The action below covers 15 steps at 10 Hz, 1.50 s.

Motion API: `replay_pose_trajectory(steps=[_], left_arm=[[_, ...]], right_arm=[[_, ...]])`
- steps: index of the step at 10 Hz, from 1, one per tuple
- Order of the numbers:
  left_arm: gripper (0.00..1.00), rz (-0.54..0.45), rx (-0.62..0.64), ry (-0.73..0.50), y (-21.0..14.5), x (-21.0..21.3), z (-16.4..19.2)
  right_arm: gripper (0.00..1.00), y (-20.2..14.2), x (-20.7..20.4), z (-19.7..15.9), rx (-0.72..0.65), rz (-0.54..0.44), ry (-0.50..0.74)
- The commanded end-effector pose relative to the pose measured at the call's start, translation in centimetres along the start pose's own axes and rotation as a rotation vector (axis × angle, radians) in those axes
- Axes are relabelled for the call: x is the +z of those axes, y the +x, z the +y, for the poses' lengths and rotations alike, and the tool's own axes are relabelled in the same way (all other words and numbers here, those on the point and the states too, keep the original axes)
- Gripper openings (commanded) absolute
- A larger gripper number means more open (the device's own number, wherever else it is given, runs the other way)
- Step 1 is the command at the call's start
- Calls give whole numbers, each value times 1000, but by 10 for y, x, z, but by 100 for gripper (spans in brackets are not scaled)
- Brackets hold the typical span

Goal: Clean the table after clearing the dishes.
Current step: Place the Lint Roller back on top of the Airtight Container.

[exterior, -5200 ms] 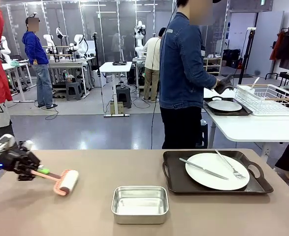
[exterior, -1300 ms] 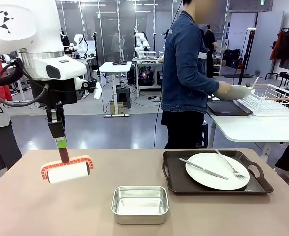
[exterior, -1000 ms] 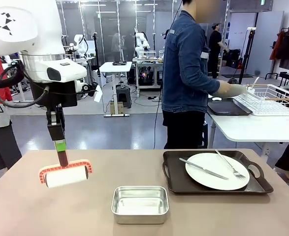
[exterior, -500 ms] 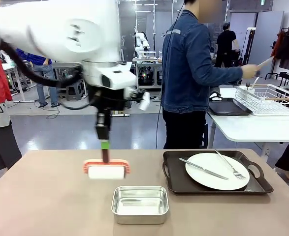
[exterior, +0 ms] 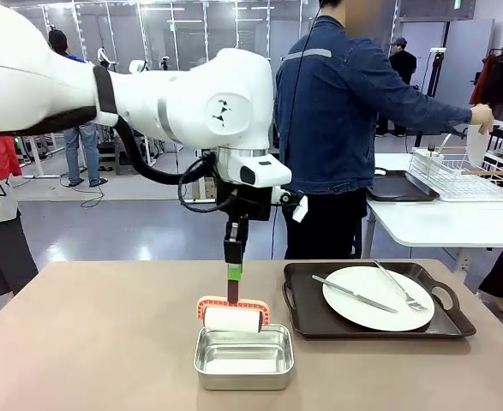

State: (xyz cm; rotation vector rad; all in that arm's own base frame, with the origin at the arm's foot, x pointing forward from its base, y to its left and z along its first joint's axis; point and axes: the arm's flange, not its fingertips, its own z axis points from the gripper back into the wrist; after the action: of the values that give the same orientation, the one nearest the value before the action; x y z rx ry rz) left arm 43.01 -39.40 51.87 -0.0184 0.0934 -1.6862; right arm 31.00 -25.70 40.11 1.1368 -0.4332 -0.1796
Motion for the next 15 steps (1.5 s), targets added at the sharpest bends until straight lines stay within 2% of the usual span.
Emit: replay_pose_trajectory(steps=[1, 3, 7, 11, 12, 13, 14, 15], left_arm=[[21, 1, -56, -5, 9, 0, 11], [21, 19, -48, -70, 17, -24, 26], [21, 27, -50, -73, 14, -66, 62], [21, 21, 76, -112, 6, -93, 85], [26, 16, 90, -126, 4, -95, 89], [49, 3, 86, -127, 4, -94, 90], [56, -3, 93, -131, 3, -91, 90], [79, -20, 96, -122, 0, -86, 89]], right_arm=[[100, -2, 1, 3, 2, -7, 9], [100, -2, 1, 3, 2, -7, 9], [100, -2, 1, 3, 2, -7, 9], [100, -2, 1, 3, 2, -7, 9], [100, -2, 1, 3, 2, -7, 9], [100, -2, 1, 3, 2, -7, 9], [100, -2, 1, 3, 2, -7, 9], [100, -2, 1, 3, 2, -7, 9]])
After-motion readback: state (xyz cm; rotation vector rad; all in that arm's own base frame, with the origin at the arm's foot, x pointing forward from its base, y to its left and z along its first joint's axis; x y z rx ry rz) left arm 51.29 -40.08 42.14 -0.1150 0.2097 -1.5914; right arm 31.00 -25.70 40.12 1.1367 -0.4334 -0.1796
